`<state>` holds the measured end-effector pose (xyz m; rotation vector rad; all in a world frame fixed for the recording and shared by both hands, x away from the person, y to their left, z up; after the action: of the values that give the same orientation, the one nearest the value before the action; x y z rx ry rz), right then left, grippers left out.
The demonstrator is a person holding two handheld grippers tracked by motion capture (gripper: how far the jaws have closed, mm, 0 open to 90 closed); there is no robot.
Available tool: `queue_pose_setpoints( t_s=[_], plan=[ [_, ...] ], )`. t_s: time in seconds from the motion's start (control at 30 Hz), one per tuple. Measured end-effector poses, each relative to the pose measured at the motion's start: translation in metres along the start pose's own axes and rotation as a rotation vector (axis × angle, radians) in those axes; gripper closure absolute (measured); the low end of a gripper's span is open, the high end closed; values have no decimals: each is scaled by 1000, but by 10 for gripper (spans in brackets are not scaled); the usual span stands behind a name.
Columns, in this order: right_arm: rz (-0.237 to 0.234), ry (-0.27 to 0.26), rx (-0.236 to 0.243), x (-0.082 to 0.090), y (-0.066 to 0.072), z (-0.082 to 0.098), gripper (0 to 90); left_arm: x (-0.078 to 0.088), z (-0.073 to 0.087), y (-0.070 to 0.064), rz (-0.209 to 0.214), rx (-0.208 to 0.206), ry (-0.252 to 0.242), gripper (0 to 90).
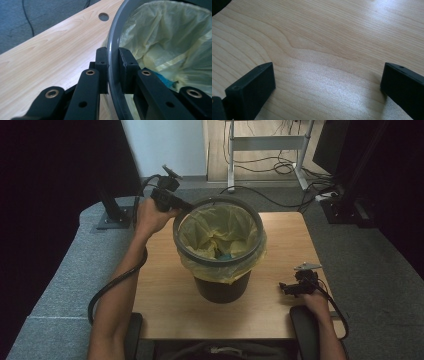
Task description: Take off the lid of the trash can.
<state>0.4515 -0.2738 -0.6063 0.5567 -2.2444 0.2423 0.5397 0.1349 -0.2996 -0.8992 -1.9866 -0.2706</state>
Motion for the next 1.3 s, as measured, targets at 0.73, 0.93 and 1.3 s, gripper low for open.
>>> queue_pose_setpoints(
  t_s=[0.73,0.93,1.3],
  plan=[
    [0,0,0,0,0,0,0,30,31,45,-47,108,-43,792],
    [0,0,-1,0,0,0,0,37,40,55,-67,130,-56,792],
    [0,0,-1,0,0,0,0,50,63,81,-104,194,-78,792]
  ],
)
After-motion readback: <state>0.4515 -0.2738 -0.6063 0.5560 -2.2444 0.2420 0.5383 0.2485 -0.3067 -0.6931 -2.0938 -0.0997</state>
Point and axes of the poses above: each handheld gripper's, and its own axes: x roughly backward along the jaws, z roughly out of its underside, y roughly to its left, the point moved 7 cm from there along -x, roughly forward along the jaws, and after that the axes turned 4 degrees about y, right-handed, at the moved point
